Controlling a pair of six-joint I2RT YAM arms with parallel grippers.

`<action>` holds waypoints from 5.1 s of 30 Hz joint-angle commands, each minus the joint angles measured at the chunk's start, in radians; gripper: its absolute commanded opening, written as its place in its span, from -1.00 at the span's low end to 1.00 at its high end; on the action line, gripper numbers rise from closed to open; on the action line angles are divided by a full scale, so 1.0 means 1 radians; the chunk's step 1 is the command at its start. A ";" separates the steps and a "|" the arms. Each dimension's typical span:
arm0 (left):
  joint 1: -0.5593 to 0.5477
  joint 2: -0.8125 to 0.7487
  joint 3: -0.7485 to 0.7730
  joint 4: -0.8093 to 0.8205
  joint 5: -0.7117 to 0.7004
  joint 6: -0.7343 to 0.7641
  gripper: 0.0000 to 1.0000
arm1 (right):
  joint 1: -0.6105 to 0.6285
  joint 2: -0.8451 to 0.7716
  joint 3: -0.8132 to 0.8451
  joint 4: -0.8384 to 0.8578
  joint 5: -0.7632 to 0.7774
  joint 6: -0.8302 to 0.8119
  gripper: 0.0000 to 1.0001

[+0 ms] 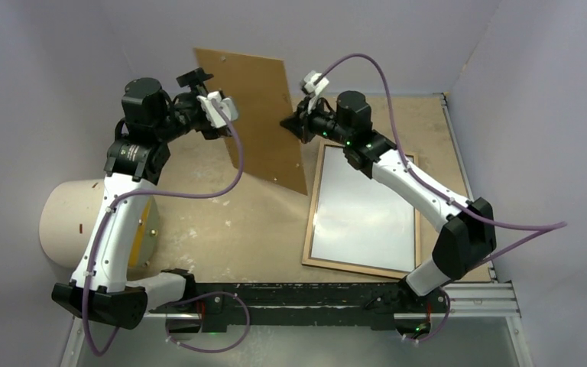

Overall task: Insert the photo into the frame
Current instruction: Turn over the photo frame item at the center of the board, then adjust the photo frame at the center of the board, then place the photo frame item in the photo frame.

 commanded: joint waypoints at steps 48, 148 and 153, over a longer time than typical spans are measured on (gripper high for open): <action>-0.342 0.828 -0.049 0.487 0.047 -0.865 0.83 | -0.987 -0.321 0.153 -0.793 -0.189 0.609 -1.00; -0.038 0.582 -0.103 0.240 -0.086 -0.438 0.86 | -0.630 0.054 -0.119 -0.285 -0.569 0.758 -1.00; -0.030 0.566 -0.140 0.227 -0.155 -0.438 0.91 | -0.631 0.111 -0.120 -0.241 -0.589 0.748 -1.00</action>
